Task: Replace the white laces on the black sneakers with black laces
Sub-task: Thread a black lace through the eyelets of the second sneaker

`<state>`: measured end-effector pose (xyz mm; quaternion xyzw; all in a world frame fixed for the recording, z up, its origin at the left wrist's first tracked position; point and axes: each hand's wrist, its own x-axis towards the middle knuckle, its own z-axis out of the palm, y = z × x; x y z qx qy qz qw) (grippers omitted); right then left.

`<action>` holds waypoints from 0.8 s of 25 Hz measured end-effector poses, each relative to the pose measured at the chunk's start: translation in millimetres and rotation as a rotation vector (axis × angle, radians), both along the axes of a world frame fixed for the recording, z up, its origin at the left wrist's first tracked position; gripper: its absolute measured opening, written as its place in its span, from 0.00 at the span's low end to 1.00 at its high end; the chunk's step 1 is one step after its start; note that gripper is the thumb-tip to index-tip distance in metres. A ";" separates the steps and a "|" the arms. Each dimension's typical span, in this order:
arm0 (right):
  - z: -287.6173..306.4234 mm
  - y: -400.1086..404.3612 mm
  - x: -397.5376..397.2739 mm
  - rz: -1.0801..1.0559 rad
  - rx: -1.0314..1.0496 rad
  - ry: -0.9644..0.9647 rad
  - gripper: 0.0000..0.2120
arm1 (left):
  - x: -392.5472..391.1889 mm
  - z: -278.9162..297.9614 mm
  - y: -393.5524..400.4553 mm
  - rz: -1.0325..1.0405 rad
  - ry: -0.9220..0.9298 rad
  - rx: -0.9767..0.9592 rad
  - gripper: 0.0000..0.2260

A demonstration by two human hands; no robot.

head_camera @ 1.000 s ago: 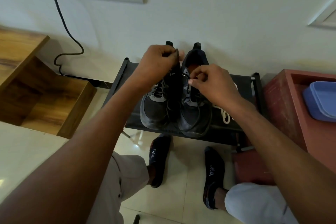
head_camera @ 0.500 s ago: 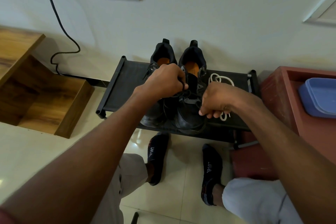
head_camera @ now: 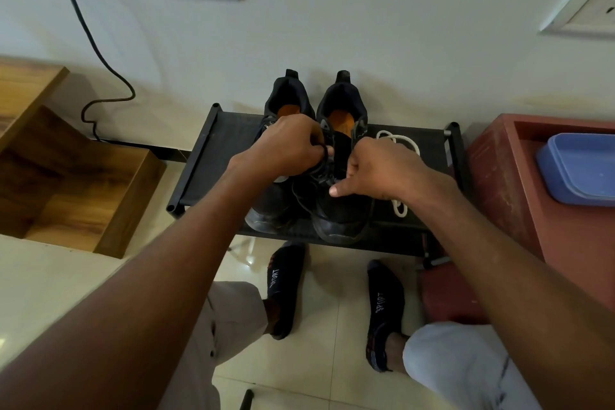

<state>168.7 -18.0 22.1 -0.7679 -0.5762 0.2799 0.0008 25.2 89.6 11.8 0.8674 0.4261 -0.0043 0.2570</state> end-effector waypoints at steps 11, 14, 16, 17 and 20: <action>-9.9 3.3 3.7 0.031 -0.083 0.038 0.08 | 1.4 1.6 -2.2 0.106 -0.060 -0.160 0.12; -8.6 2.8 6.3 0.030 -0.097 0.080 0.08 | 2.0 -1.9 -7.4 0.163 -0.043 -0.178 0.20; -6.1 2.3 9.4 0.021 -0.126 0.119 0.07 | 2.8 -3.1 -11.4 0.151 -0.005 -0.186 0.19; -5.3 1.8 10.5 0.017 -0.133 0.129 0.07 | 3.2 -2.7 -12.0 0.148 0.001 -0.201 0.17; -6.3 0.4 11.7 0.002 -0.125 0.135 0.06 | 2.3 0.8 -7.5 0.186 -0.040 -0.242 0.10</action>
